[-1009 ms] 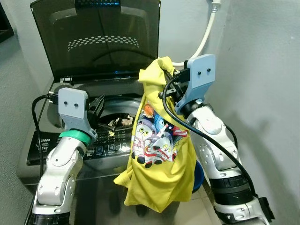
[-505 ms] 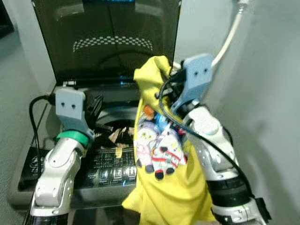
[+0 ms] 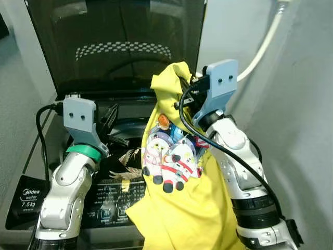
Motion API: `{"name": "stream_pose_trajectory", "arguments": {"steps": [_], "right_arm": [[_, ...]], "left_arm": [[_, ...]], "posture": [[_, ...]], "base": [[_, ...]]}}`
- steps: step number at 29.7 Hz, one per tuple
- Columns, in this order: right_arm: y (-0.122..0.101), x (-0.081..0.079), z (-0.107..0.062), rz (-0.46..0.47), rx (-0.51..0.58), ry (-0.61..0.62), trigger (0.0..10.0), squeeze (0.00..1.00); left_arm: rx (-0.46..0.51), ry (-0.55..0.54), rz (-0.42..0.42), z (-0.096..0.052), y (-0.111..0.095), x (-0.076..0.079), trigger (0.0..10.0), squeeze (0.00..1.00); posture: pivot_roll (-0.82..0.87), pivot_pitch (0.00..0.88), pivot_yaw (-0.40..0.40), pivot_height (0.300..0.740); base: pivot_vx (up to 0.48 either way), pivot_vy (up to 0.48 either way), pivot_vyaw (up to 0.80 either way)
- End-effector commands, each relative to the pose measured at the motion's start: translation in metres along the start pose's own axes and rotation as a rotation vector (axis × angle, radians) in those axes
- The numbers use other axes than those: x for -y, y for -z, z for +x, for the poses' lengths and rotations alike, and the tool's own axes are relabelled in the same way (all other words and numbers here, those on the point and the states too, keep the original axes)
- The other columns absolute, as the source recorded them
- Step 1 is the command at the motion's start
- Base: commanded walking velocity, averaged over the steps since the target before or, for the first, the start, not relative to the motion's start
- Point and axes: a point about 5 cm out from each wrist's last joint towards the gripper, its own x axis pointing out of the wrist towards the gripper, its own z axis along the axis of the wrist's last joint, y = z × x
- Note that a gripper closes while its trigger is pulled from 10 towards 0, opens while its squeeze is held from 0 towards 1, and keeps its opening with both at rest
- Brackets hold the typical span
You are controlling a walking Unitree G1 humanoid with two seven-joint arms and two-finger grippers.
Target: Clothes washing
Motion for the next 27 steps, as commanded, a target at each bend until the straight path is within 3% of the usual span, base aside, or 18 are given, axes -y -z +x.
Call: {"name": "stream_pose_trajectory", "arguments": {"steps": [1,4,5,7,8,9,11,12,13,14,15,20,21,23,24,25,26,27], "right_arm": [[-0.003,-0.004,0.004,0.006,-0.009,-0.045,10.0,0.00],[0.000,-0.012,0.013,-0.025,-0.067,-0.122,10.0,0.00],[-0.014,-0.018,0.035,0.010,-0.039,-0.164,10.0,0.00],[-0.014,-0.018,0.035,0.010,-0.039,-0.164,10.0,0.00],[-0.046,-0.021,0.061,0.095,0.059,-0.175,10.0,0.00],[-0.097,-0.015,0.084,0.248,0.237,-0.134,10.0,0.00],[-0.097,-0.015,0.084,0.248,0.237,-0.134,10.0,0.00],[-0.145,0.000,0.096,0.469,0.417,-0.075,10.0,0.00],[-0.177,0.015,0.098,0.621,0.539,-0.021,10.0,0.00],[-0.177,0.015,0.098,0.621,0.539,-0.021,10.0,0.00],[-0.193,0.026,0.098,0.700,0.606,0.016,10.0,0.00],[-0.190,0.032,0.101,0.721,0.576,0.023,10.0,0.00],[-0.178,0.026,0.105,0.725,0.511,-0.004,10.0,0.00],[-0.178,0.026,0.105,0.725,0.511,-0.004,10.0,0.00],[-0.160,0.016,0.109,0.687,0.411,-0.049,10.0,0.00],[-0.160,0.016,0.109,0.687,0.411,-0.049,10.0,0.00],[-0.131,-0.002,0.111,0.603,0.272,-0.125,10.0,0.00],[-0.131,-0.002,0.111,0.603,0.272,-0.125,10.0,0.00]], "left_arm": [[-0.013,0.001,0.016,-0.003,0.002,-0.001,10.0,0.00],[-0.008,-0.002,0.017,-0.003,0.002,-0.002,10.0,0.00],[-0.004,-0.009,0.023,-0.002,0.002,-0.002,10.0,0.00],[-0.004,-0.009,0.023,-0.002,0.002,-0.002,10.0,0.00],[0.002,-0.016,0.031,-0.002,0.002,-0.003,10.0,0.00],[0.008,-0.019,0.041,-0.002,0.001,-0.003,10.0,0.00],[0.008,-0.019,0.041,-0.002,0.001,-0.003,10.0,0.00],[0.014,-0.022,0.052,-0.003,-0.001,-0.003,10.0,0.00],[0.020,-0.032,0.061,-0.005,-0.002,-0.004,10.0,0.00],[0.020,-0.032,0.061,-0.005,-0.002,-0.004,10.0,0.00],[0.023,-0.040,0.065,-0.007,-0.003,-0.005,10.0,0.00],[0.023,-0.057,0.073,-0.011,-0.004,-0.008,10.0,0.00],[0.023,-0.061,0.075,-0.011,-0.004,-0.009,10.0,0.00],[0.023,-0.061,0.075,-0.011,-0.004,-0.009,10.0,0.00],[0.023,-0.062,0.075,-0.012,-0.005,-0.010,10.0,0.00],[0.023,-0.062,0.075,-0.012,-0.005,-0.010,10.0,0.00],[0.022,-0.056,0.075,-0.011,-0.004,-0.009,10.0,0.00],[0.022,-0.056,0.075,-0.011,-0.004,-0.009,10.0,0.00]], "posture": [[0.01,0.026,0.078,0.740],[0.00,0.025,0.084,0.740],[0.00,0.024,0.086,0.740],[0.00,0.024,0.086,0.740],[0.01,0.024,0.088,0.740],[0.02,0.021,0.079,0.740],[0.02,0.021,0.079,0.740],[0.03,0.023,0.061,0.740],[0.04,0.025,0.051,0.740],[0.04,0.025,0.051,0.740],[0.04,0.025,0.040,0.740],[0.05,0.027,0.031,0.740],[0.05,0.029,0.032,0.740],[0.05,0.029,0.032,0.740],[0.05,0.030,0.037,0.740],[0.05,0.030,0.037,0.740],[0.05,0.031,0.041,0.740],[0.05,0.031,0.041,0.740]], "base": [[0.000,0.000,0.00],[0.000,0.000,0.00],[0.000,0.000,0.00],[0.000,0.000,0.00],[0.000,0.000,0.00],[0.000,0.000,0.00],[0.000,0.000,0.00],[0.000,0.000,0.00],[0.000,0.000,0.00],[0.000,0.000,0.00],[0.000,0.000,0.00],[0.000,0.000,0.00],[0.000,0.000,0.00],[0.000,0.000,0.00],[0.000,0.000,0.00],[0.000,0.000,0.00],[0.000,0.000,0.00],[0.000,0.000,0.00]]}}
